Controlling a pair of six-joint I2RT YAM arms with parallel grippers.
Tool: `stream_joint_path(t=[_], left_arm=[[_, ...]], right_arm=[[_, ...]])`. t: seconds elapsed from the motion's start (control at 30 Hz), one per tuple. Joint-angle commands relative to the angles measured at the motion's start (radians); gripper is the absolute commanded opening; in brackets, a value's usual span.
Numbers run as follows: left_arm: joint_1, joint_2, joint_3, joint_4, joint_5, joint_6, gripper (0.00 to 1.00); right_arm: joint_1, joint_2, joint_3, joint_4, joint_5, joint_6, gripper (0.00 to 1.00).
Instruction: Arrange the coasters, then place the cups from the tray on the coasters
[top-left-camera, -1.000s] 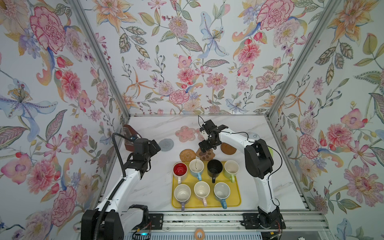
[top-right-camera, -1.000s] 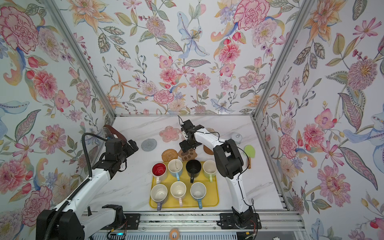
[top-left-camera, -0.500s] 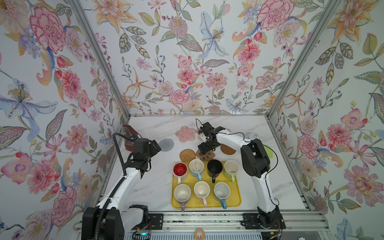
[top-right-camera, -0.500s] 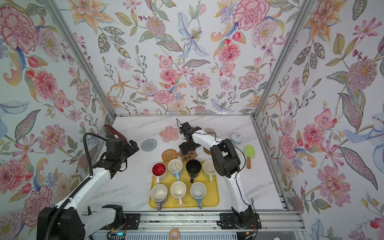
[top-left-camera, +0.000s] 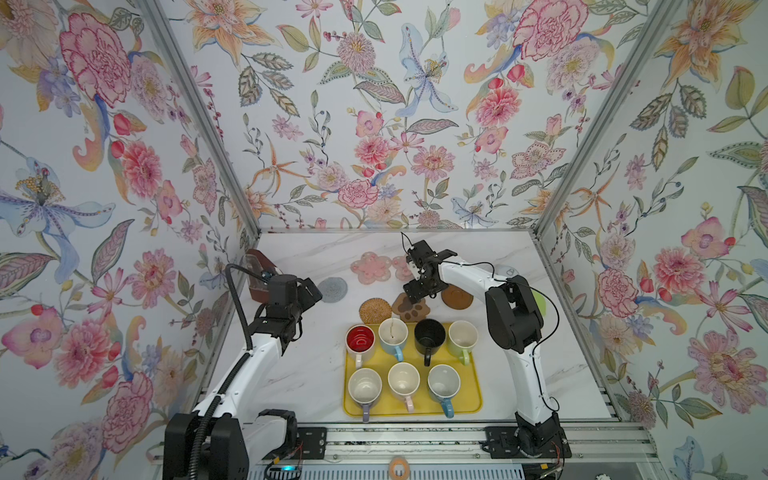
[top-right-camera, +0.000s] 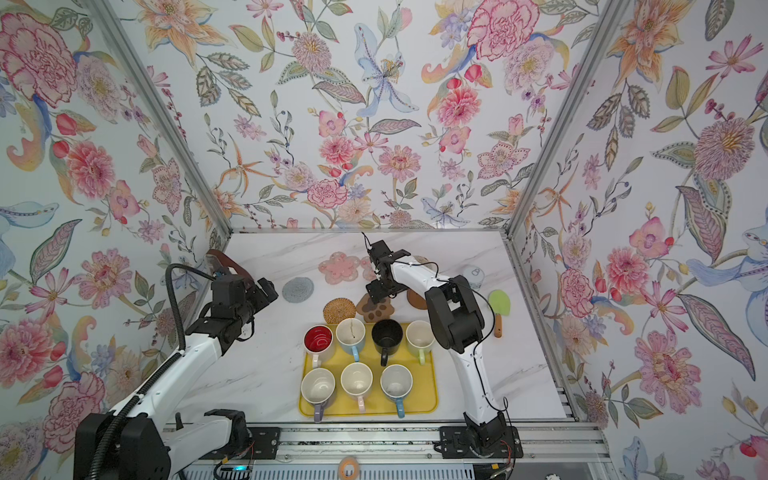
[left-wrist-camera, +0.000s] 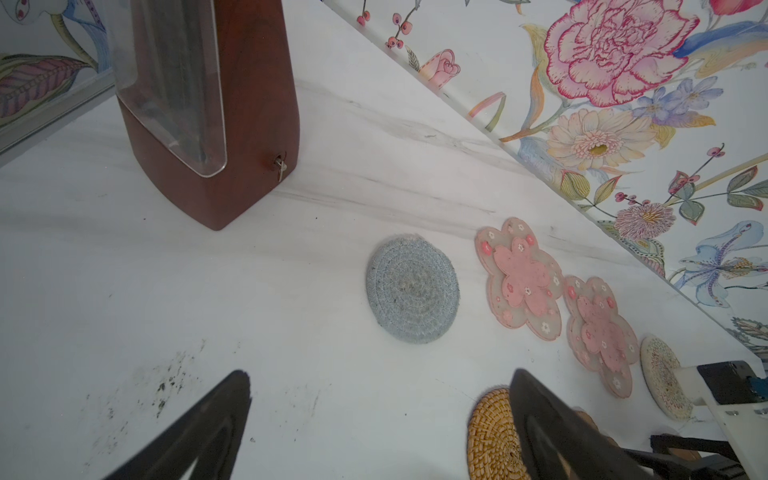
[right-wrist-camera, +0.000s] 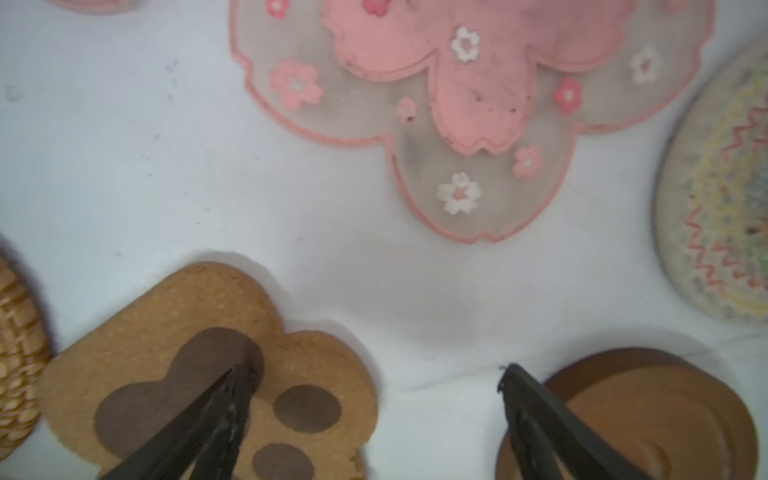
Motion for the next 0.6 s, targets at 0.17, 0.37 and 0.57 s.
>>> stream_joint_path(t=[0.17,0.37,0.57], left_arm=[[0.01,0.013,0.037,-0.015,0.021,-0.005,0.99],[0.011,0.019,0.039,-0.014,0.024,-0.004,0.99],[0.012,0.017,0.047,-0.02,0.022,0.001,0.99]], right_arm=[[-0.036,0.009,0.011,-0.021,0.04,0.004,0.94],[-0.02,-0.047,0.003,0.015,-0.098,-0.046,0.94],[0.005,-0.026,0.031,0.014,-0.152,-0.094,0.97]])
